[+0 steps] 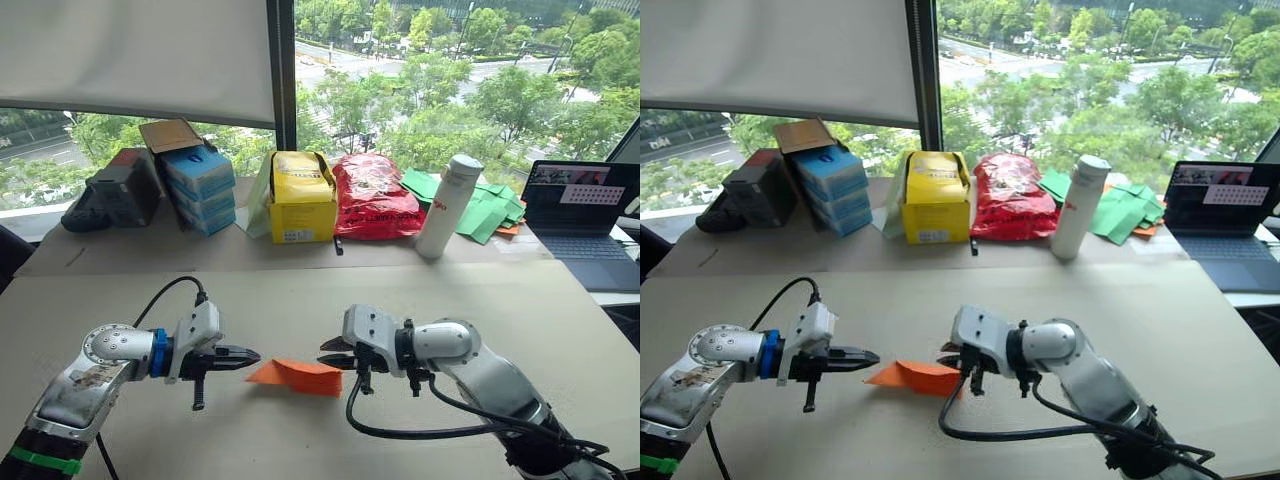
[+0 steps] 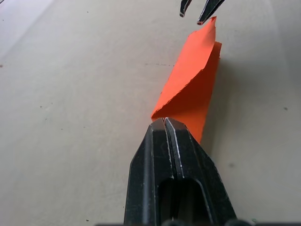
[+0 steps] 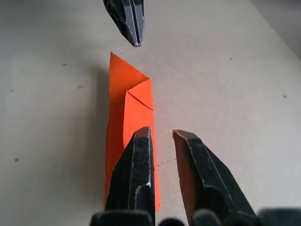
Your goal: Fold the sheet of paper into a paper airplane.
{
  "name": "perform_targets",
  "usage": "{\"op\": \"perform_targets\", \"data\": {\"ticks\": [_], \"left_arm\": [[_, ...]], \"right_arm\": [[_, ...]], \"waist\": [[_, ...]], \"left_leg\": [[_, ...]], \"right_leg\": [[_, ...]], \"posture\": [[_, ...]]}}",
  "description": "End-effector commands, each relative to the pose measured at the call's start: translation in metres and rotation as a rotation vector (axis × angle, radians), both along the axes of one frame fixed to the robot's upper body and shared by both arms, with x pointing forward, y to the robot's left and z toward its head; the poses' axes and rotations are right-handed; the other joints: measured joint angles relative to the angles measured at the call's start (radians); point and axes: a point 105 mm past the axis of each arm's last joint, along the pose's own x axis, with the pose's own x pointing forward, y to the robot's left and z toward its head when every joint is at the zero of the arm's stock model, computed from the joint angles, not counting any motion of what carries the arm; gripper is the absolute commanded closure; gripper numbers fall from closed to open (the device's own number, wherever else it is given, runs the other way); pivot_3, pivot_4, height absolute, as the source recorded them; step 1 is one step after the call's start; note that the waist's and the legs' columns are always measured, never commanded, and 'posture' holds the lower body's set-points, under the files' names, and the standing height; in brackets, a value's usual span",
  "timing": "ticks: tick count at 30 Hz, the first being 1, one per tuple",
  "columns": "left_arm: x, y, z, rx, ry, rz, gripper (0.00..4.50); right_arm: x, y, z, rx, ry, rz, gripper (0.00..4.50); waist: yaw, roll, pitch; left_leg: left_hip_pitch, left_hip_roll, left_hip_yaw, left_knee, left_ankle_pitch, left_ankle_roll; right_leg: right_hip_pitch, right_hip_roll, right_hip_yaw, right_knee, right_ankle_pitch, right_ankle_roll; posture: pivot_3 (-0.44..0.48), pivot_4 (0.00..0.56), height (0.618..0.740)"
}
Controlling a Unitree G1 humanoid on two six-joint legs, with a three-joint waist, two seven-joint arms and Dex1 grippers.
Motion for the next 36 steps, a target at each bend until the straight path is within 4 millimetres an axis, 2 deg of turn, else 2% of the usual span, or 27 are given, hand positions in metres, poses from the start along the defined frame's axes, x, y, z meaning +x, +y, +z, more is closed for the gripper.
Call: {"op": "perform_targets", "data": {"ticks": [1, 7, 8, 13, 17, 20, 23, 31, 36], "left_arm": [[-0.012, -0.003, 0.019, -0.047, 0.011, -0.027, 3.94], [-0.022, 0.001, 0.024, -0.047, 0.06, -0.028, 1.98], [-0.022, 0.002, 0.024, -0.047, 0.063, -0.027, 1.6], [-0.023, -0.002, 0.02, -0.042, 0.066, -0.028, 0.03], [-0.023, -0.004, 0.021, -0.043, 0.061, -0.031, 0.03], [-0.026, -0.004, 0.022, -0.043, 0.06, -0.032, 0.03], [-0.028, -0.004, 0.021, -0.034, 0.06, -0.028, 0.03], [-0.03, -0.011, 0.023, -0.044, 0.053, -0.02, 0.03], [-0.03, -0.011, 0.023, -0.046, 0.048, -0.008, 0.03]], "right_arm": [[-0.017, -0.005, 0.017, 0.048, -0.007, 0.052, 2.2], [-0.046, -0.014, 0.008, 0.033, 0.043, 0.18, 0.14], [-0.048, -0.014, 0.005, 0.028, 0.052, 0.195, 0.0], [-0.046, -0.005, -0.023, 0.004, 0.092, 0.227, 0.0], [-0.04, 0.003, -0.034, -0.003, 0.095, 0.246, 0.0], [-0.028, 0.01, -0.04, 0.0, 0.079, 0.223, 0.0], [-0.011, 0.015, -0.035, 0.047, 0.071, 0.154, 0.0], [0.014, 0.013, -0.031, 0.072, 0.128, 0.073, 0.0], [0.022, 0.016, -0.027, 0.093, 0.146, 0.048, 0.0]], "waist": [[0.001, 0.0, 0.0], [0.0, 0.0, 0.001], [0.001, 0.0, 0.001], [-0.003, 0.0, 0.001], [-0.002, 0.0, 0.001], [-0.002, -0.001, 0.001], [-0.002, -0.001, 0.001], [0.0, -0.001, 0.001], [-0.002, -0.001, 0.001]], "left_leg": [[0.0, 0.0, 0.0, 0.0, 0.0, 0.0], [0.001, 0.0, 0.0, 0.0, 0.0, 0.0], [0.001, 0.0, 0.0, 0.0, -0.001, 0.001], [0.003, 0.001, 0.0, -0.001, -0.001, 0.001], [0.002, 0.0, 0.001, -0.001, 0.001, -0.001], [0.002, 0.0, 0.001, 0.0, 0.002, -0.004], [0.002, 0.0, 0.001, 0.0, 0.003, -0.005], [0.002, 0.0, 0.001, -0.001, 0.003, -0.005], [0.002, 0.0, 0.001, -0.001, 0.003, -0.005]], "right_leg": [[0.0, 0.0, 0.0, 0.0, 0.0, 0.0], [0.001, 0.0, 0.0, -0.001, 0.0, 0.0], [0.001, 0.0, 0.0, -0.001, 0.0, 0.0], [0.001, 0.002, 0.001, 0.0, 0.0, -0.001], [0.001, 0.002, 0.001, 0.0, 0.0, -0.001], [0.001, 0.002, 0.001, 0.0, 0.0, 0.0], [0.001, 0.003, 0.001, 0.001, 0.0, -0.001], [0.001, 0.002, 0.001, 0.0, 0.0, -0.001], [0.001, 0.002, 0.001, 0.001, 0.0, -0.001]], "posture": [[0.0, 0.15, 0.74], [0.0, 0.15, 0.74], [0.0, 0.15, 0.74], [0.0, 0.15, 0.74], [0.0, 0.15, 0.74], [0.0, 0.15, 0.74], [0.0, 0.15, 0.74], [0.0, 0.15, 0.74], [0.0, 0.15, 0.74]]}}
